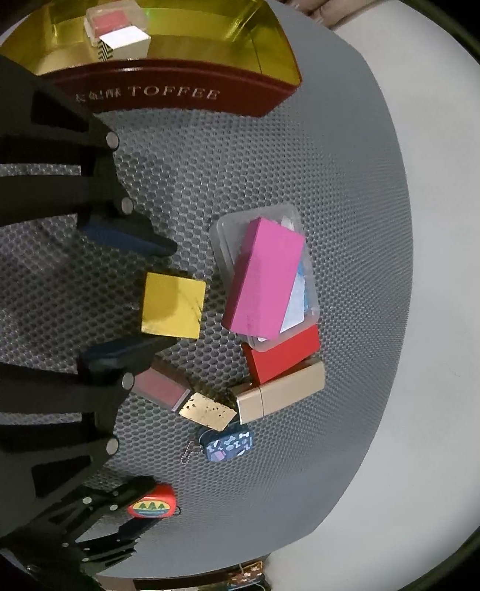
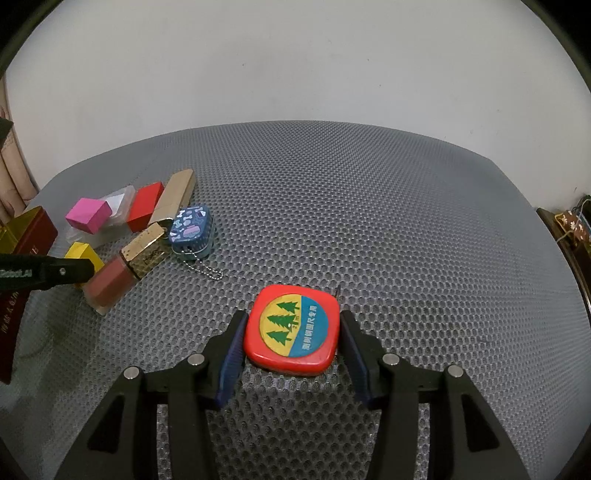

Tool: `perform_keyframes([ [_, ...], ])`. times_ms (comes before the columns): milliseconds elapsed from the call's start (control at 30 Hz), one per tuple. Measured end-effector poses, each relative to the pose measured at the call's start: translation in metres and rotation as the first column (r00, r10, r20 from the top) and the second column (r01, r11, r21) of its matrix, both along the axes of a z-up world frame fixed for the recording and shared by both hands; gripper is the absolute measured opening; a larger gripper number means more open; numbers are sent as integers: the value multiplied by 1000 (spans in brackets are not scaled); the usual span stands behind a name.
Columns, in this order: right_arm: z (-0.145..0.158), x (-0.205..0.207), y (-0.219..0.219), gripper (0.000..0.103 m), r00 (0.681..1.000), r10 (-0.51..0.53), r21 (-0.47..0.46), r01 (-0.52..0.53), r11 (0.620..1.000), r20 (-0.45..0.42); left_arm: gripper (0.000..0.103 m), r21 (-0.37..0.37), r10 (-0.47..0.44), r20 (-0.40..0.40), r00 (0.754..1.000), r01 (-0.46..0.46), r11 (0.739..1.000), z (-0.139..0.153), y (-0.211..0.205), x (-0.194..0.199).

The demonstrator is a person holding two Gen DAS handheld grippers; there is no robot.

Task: Organize rigid objects
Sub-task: 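Grasp the yellow cube with the left gripper while the right holds the tape measure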

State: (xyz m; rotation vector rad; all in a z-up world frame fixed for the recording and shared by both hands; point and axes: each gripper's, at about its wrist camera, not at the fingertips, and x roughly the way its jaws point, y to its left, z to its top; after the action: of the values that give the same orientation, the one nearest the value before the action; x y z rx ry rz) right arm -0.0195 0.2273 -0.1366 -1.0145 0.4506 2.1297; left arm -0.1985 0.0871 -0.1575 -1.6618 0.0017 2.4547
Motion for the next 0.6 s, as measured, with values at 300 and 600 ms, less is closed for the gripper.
perform_keyframes([
  [300, -4, -5, 1, 51, 1000, 0, 0, 0, 1000, 0, 27, 35, 0, 25, 1000, -1, 999, 8, 2, -5],
  [600, -1, -1, 4, 51, 1000, 0, 3, 0, 1000, 3, 27, 24, 17, 0, 1000, -17, 1000, 37, -10, 2],
])
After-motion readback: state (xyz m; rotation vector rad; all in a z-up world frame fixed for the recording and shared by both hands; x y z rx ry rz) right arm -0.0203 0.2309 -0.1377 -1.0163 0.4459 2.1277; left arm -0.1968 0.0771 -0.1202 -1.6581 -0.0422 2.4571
